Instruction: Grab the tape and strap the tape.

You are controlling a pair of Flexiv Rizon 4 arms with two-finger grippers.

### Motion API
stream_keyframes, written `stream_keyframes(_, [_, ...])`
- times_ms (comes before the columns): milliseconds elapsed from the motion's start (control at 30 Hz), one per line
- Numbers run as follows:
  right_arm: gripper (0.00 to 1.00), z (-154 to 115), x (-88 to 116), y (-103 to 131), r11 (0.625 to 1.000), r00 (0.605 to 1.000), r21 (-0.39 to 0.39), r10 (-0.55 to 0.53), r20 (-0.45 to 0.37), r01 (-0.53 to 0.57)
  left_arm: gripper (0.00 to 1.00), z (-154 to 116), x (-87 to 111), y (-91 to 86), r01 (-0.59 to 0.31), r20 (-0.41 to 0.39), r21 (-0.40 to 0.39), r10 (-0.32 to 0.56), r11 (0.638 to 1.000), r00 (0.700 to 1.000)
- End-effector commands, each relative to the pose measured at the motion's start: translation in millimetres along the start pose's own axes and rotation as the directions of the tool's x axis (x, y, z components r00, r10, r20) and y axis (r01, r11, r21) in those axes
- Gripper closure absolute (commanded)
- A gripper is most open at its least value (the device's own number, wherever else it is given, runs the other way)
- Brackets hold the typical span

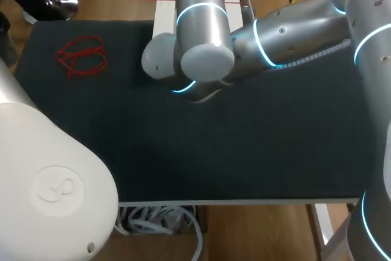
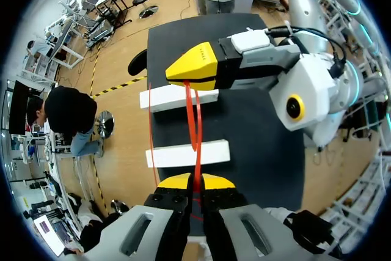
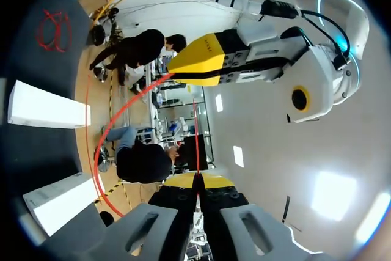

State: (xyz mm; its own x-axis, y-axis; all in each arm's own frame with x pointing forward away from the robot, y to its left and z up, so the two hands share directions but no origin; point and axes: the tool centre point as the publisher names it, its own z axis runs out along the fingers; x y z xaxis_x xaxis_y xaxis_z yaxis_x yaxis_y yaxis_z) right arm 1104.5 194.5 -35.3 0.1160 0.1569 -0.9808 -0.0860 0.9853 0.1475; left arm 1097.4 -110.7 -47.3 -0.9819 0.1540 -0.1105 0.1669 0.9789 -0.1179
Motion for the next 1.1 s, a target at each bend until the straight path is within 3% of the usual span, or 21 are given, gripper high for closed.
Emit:
stream_keyframes(33, [1.0,-3.0,-1.3,2.1,1.0,1.0,0.007,-0.014,-0.002,0.014,1.0,-0.7,0.2,-0.1,0.001,-0.001,-0.002,-0.001,1.0,1.0])
stream_keyframes(533, [1.0,-2.4,-3.0,4.3,0.995,0.997,0.074,-0.063,0.046,0.06,1.0,-0.7,0.2,-0.1,0.001,-0.001,-0.002,-0.001,1.0,1.0])
stream_keyframes(1100, [1.0,-0.5,-1.1,20.6,0.995,0.996,0.058,-0.08,0.045,0.078,1.0,-0.7,0.2,-0.1,0.001,-0.001,-0.002,-0.001,1.0,1.0])
